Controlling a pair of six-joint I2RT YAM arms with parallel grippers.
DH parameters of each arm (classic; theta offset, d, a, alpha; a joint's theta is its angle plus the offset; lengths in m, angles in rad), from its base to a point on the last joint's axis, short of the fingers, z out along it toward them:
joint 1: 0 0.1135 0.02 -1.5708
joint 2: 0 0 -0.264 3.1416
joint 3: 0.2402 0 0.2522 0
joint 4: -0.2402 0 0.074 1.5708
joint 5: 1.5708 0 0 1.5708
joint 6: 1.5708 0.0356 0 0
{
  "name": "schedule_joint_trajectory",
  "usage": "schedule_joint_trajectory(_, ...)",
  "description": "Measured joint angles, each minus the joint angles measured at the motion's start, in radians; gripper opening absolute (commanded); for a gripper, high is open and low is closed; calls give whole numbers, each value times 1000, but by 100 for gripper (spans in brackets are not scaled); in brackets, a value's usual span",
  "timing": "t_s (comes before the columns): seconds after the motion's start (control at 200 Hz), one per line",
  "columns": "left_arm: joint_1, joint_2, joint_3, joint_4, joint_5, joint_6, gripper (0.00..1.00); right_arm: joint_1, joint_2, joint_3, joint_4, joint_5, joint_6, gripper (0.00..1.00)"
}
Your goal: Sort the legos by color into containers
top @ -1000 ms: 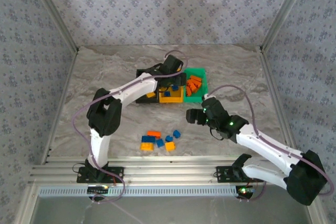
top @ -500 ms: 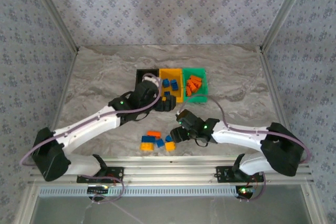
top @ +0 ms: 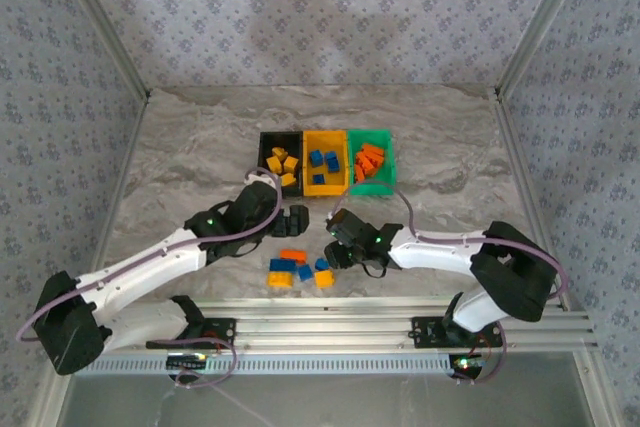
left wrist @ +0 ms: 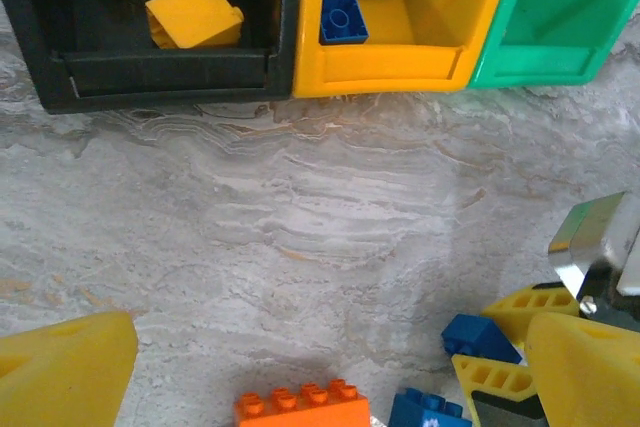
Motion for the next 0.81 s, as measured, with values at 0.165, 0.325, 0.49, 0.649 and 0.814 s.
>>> schedule_joint_trajectory(0.165, 0, -12, 0, -4, -13, -1, 100, 1, -1, 0, 13, -6, -4, 27)
schedule_joint_trajectory(0.325, 0, -42, -14, -8, -19, -1, 100, -24, -63, 22, -19, 0, -13, 24)
schedule_joint_trajectory(0.49, 0, -110, -51, -27, -35, -1, 100, -111, -109, 150, -48, 9, -29, 25)
schedule_joint_trajectory(0.649, 0, -164, -84, -42, -42, -1, 100, -230, -19, 345, -41, 24, -50, 26)
schedule_joint_trajectory(0.814, 0, -189, -116, -60, -45, -2, 99, -301, 214, 558, -46, 50, -66, 27)
